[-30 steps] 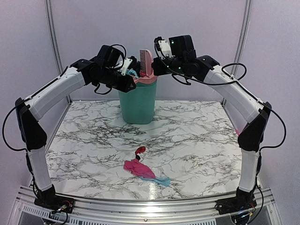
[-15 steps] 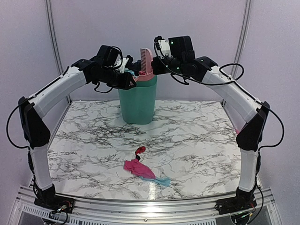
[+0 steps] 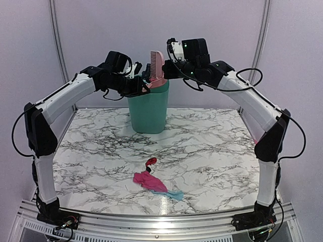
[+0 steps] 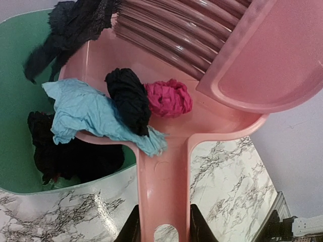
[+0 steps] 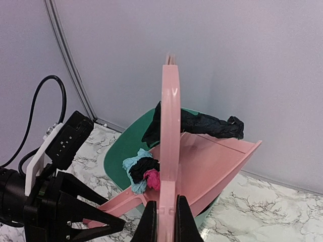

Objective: Sweep away the paper scraps from the table

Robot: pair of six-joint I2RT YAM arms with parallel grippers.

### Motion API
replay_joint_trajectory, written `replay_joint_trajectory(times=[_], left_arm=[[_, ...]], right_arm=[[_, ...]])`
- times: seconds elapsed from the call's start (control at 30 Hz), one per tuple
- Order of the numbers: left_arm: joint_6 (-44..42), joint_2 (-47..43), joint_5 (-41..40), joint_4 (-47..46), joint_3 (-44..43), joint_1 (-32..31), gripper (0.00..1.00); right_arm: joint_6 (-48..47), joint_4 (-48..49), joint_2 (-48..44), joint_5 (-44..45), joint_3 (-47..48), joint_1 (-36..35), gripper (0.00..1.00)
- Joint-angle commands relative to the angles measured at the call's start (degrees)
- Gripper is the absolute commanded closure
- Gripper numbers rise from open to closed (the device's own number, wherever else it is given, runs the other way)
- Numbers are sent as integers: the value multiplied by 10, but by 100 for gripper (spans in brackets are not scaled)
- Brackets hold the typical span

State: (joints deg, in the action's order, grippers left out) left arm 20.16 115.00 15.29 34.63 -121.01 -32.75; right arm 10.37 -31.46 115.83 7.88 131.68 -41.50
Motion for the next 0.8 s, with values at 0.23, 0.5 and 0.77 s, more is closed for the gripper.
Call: replay_joint_trajectory(times=[0.23,0.5,0.77], left_arm=[[144,6,89,-121,-2,20,100],[265,-7,130,-198,56,38,100],[288,-15,140,-233,82,41,100]], right_arm=[[37,58,0,25,40,5,100],[42,66,1,39,54,5,100],[58,66,2,23,47,5,100]])
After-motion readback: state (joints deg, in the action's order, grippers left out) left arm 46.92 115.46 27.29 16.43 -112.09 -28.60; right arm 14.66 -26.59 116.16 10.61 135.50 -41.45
